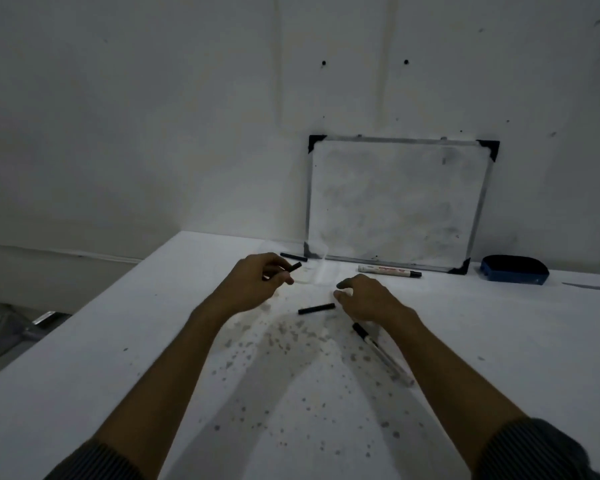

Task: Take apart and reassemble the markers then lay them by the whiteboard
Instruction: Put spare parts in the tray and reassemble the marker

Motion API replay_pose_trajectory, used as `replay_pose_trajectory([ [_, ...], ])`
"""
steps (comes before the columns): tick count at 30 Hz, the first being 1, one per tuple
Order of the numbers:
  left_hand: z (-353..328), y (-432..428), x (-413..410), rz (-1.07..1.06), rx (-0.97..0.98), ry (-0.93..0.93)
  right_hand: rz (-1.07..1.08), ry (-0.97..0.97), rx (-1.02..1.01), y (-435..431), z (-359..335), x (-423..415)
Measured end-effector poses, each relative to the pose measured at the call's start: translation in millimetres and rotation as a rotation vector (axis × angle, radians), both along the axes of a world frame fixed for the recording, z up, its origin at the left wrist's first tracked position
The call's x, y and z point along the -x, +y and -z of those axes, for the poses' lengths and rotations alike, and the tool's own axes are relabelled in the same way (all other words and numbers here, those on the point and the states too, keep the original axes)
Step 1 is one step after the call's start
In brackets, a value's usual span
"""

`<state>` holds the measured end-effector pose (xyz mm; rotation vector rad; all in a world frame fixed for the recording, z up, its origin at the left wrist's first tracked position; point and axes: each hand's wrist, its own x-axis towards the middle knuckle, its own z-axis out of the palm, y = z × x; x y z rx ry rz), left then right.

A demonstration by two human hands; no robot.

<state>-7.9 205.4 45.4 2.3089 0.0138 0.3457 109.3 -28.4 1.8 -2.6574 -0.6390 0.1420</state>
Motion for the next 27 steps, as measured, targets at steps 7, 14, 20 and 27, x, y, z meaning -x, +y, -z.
replay_pose_trajectory([
  [7, -21.9, 43.1, -104.6, 0.001, -0.334, 0.093, 0.039, -0.248, -0.013, 2.4, 43.9, -33.7],
  [14, -2.7, 48.2, -178.2, 0.101, -0.491, 0.367, 0.047, -0.298, -0.014, 3.3, 62.0, -49.5],
  [20, 11.2, 46.9, -195.2, 0.066, -0.524, 0.39, 0.05, -0.294, -0.028, 2.1, 63.4, -52.1],
  [27, -13.3, 30.4, -143.5, 0.054, -0.458, 0.087, 0.026, -0.089, -0.094, -4.9, 39.7, -40.4],
])
